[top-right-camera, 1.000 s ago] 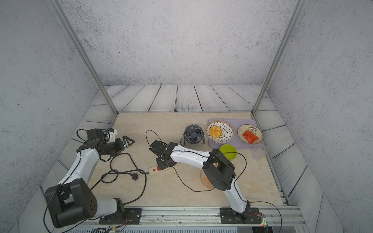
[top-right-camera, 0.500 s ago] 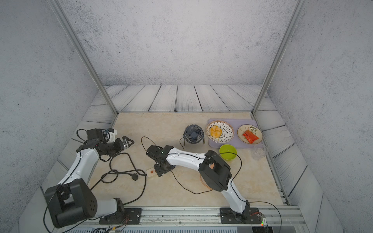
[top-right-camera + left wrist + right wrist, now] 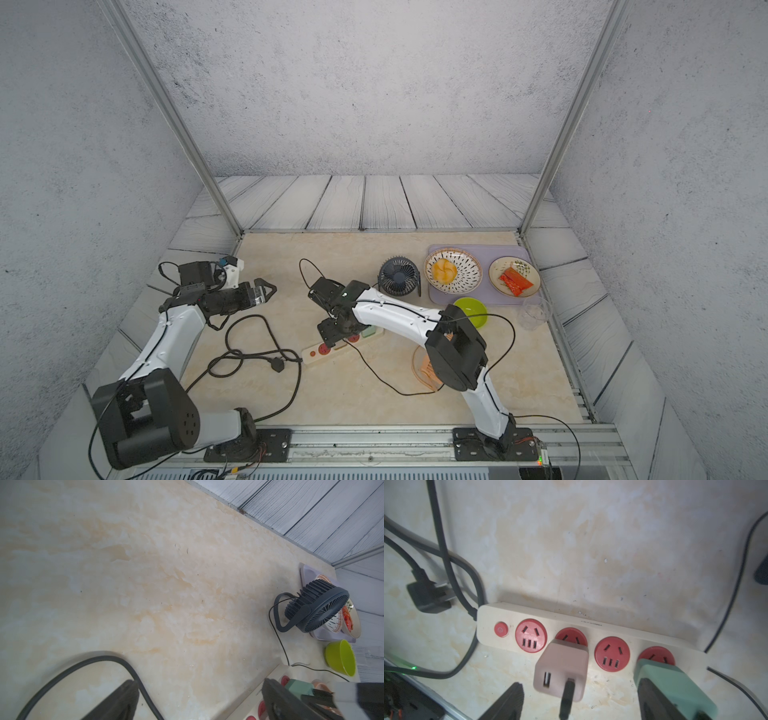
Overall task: Plug the desk fan into the power strip
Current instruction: Insert the plug into the socket, then reset both arms
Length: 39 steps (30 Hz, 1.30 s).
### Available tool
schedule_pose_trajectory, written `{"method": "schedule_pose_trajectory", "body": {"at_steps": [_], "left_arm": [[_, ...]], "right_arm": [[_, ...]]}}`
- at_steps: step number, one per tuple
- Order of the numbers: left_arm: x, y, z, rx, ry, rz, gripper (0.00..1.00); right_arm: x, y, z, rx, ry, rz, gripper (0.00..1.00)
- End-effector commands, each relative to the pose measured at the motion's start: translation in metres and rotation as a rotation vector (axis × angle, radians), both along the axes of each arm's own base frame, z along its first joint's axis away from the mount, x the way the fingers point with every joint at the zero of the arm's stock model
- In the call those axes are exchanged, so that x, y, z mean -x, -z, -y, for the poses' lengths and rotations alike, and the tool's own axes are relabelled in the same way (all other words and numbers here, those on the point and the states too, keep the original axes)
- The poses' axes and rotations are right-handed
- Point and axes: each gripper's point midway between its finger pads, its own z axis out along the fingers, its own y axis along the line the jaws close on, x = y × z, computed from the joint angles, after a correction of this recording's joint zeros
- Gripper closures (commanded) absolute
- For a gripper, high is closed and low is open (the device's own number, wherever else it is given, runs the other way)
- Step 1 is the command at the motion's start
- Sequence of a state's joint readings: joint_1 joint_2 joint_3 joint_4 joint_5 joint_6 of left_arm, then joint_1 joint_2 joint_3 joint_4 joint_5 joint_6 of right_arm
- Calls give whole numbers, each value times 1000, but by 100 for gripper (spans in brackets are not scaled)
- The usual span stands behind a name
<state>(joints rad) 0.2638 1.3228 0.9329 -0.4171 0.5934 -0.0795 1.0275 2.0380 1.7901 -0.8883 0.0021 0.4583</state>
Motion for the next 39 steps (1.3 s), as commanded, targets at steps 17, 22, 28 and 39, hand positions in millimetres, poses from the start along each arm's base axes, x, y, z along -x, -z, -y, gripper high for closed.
{"method": "schedule_pose_trajectory", "body": {"at_steps": [17,22,28,39], "left_arm": [[-22,37,35,-225,126,314,0],[-28,42,34,-276,106,393,0],[-38,42,20,-323,14,409,0],[-45,48,14,-381,-20,507,0]], "right_arm": [[-36,-113,58,-93,49,228,6],[-51,-130,108,-104,130,283,1],[-70,-142,179,-106,230,416,1],[-78,-127,283,-48,336,628,1]]}}
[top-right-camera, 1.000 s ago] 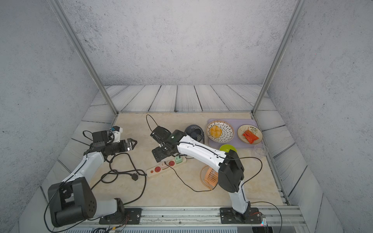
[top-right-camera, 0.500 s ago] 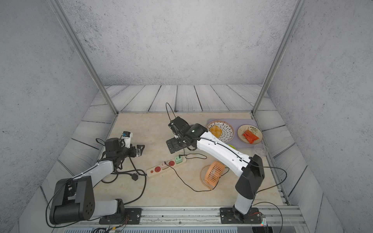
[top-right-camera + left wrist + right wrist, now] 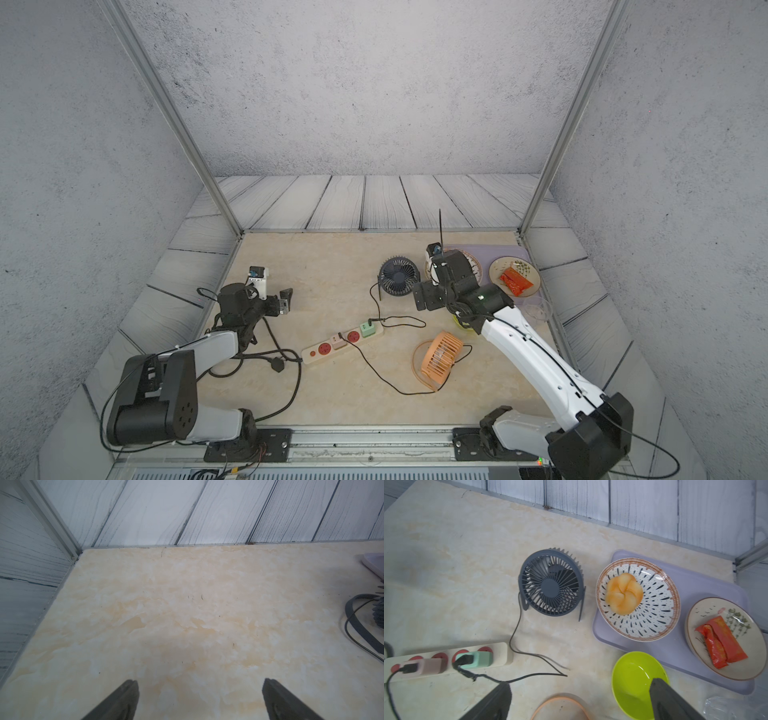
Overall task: Plug the desk fan into the power strip
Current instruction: Reset both arms
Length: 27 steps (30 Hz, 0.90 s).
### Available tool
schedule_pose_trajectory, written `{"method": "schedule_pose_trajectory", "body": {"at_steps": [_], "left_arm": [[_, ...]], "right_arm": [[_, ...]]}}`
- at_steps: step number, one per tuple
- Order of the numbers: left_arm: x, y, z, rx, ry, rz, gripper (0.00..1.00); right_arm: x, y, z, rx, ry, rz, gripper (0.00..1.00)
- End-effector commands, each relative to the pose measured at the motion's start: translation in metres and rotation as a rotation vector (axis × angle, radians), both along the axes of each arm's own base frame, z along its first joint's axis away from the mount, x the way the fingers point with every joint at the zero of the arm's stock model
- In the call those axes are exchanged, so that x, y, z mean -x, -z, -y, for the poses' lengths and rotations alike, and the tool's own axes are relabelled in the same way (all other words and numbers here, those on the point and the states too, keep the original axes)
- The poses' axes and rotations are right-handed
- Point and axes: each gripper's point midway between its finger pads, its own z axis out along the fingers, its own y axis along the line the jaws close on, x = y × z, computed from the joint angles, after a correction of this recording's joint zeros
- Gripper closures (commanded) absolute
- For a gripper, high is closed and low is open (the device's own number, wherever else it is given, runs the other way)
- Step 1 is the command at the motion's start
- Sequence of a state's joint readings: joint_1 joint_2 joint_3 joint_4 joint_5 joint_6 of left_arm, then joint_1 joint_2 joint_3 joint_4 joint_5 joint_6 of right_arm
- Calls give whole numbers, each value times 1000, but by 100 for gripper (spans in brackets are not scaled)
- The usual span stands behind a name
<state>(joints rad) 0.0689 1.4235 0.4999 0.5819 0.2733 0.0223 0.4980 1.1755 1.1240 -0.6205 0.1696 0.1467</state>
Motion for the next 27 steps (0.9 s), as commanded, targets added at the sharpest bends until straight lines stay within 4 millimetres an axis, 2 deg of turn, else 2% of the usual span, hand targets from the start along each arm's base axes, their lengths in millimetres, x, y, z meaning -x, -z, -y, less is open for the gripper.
{"method": "schedule_pose_trajectory", "body": {"at_steps": [1,4,12,19,27], "left_arm": [[1,7,3,-29,13,77,0],[2,12,5,-41,14,102,0],[-8,18,-12,-40,-98,26,0],[-7,18,-12,-40,-100,27,0],[-7,18,-12,-40,-100,29,0]], "right_arm": [[-8,-5,24,48,15,110,1],[-9,-1,46,50,48,173,1],[-13,14,100,-8,181,262,1],[-20,27,120,-48,265,335,1],[-21,59,152,-42,410,360,1]]}}
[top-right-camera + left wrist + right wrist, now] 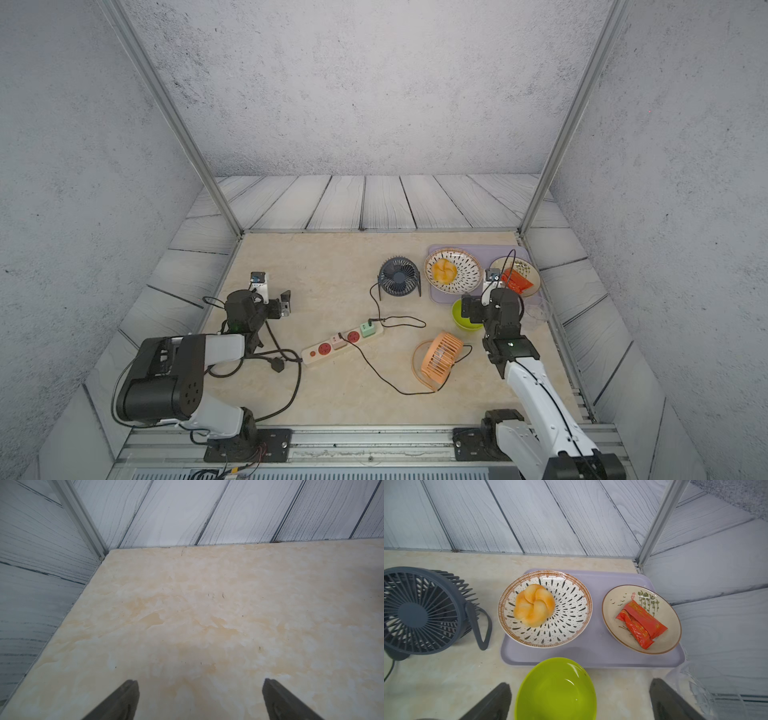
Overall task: Plug the desk fan into the power strip
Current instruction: Reset both arms
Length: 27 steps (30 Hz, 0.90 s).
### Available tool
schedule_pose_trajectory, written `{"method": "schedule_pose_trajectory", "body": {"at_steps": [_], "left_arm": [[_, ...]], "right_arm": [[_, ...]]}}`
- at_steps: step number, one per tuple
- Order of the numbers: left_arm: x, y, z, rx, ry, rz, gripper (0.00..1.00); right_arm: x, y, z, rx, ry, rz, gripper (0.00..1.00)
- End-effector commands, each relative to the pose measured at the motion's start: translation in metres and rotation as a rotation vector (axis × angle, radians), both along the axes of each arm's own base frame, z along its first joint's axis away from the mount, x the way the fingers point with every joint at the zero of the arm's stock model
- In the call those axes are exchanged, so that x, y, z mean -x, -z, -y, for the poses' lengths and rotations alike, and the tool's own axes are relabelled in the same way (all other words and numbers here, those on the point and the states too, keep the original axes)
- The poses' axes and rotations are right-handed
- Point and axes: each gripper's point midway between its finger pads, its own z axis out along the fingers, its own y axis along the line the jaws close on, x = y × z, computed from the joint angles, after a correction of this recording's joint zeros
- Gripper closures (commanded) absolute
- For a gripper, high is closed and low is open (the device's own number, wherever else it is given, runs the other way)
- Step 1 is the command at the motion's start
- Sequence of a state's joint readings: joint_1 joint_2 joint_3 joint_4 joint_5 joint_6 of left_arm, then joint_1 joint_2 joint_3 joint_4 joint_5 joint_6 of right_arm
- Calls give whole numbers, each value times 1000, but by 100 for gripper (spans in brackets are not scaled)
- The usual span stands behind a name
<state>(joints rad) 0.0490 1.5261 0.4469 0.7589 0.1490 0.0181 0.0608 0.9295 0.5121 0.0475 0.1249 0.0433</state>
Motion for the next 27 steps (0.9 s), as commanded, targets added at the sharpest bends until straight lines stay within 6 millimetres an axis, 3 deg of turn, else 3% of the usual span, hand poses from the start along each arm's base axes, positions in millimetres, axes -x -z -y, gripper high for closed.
{"method": "schedule_pose_trajectory", "body": {"at_steps": [1,6,18,27], "left_arm": [[-3,-5,1,7,-4,11,0],[-3,-5,1,6,-4,12,0],[-3,-5,1,6,-5,12,0],[-3,-5,1,6,-5,12,0]], "right_arm": [[-6,-4,17,-24,94,77,1],[-7,8,32,-50,153,104,1],[-24,47,33,-48,152,84,1],[-40,52,24,-48,85,120,1]]}}
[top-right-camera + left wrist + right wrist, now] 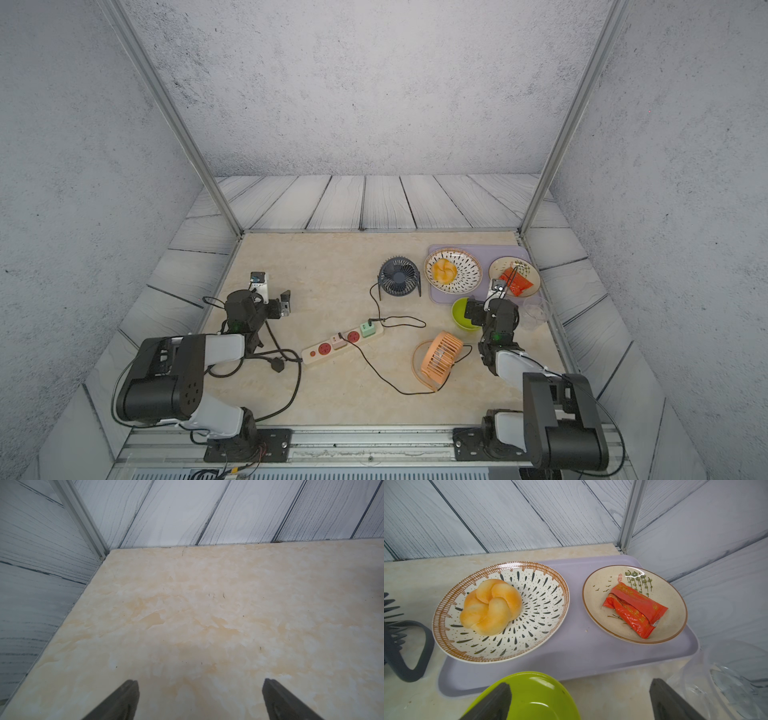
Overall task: Plug the desk fan into the power strip
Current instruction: Reset both arms
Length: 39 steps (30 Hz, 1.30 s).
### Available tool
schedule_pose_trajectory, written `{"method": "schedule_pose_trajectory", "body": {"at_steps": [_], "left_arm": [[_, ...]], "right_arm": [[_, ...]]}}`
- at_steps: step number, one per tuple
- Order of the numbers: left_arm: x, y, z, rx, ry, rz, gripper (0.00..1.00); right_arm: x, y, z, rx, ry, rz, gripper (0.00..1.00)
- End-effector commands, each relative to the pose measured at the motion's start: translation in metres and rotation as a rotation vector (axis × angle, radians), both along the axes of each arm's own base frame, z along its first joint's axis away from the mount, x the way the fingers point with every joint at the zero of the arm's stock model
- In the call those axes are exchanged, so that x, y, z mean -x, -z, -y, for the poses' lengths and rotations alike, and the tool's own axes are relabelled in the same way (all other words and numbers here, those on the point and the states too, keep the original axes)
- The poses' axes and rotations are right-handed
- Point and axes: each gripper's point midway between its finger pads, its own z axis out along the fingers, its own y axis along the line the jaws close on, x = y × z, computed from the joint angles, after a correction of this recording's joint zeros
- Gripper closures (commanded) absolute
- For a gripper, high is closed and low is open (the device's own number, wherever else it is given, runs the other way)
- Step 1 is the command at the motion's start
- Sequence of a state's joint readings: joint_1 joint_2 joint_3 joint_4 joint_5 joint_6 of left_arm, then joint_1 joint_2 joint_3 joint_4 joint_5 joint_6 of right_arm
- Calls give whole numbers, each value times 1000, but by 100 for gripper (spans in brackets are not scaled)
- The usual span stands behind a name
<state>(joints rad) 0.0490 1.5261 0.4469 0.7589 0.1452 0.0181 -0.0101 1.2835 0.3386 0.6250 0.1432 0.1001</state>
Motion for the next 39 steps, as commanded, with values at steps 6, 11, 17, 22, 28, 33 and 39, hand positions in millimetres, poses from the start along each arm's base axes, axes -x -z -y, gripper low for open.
{"method": "schedule_pose_trajectory", "body": {"at_steps": [6,11,17,22,28,33,39], "left_arm": [[-3,-5,1,7,-2,12,0],[-3,-5,1,7,-2,11,0],[-4,-5,1,7,-2,12,0],[-4,-5,2,7,-2,13,0],[-3,-5,2,7,-2,12,0],[-4,-4,2,8,-2,9,0],[-4,-4,2,8,-2,10,0]], "right_arm": [[-18,-7,-2,-13,-21,90,1],[-24,11,-6,-11,-47,81,1],[-27,11,-10,-4,-76,111,1],[-36,17,-5,-13,-42,29,1],[-37,15,-5,-10,-44,57,1],[-36,16,-5,-9,-46,52,1],[-31,8,-9,-6,-70,95,1]]}}
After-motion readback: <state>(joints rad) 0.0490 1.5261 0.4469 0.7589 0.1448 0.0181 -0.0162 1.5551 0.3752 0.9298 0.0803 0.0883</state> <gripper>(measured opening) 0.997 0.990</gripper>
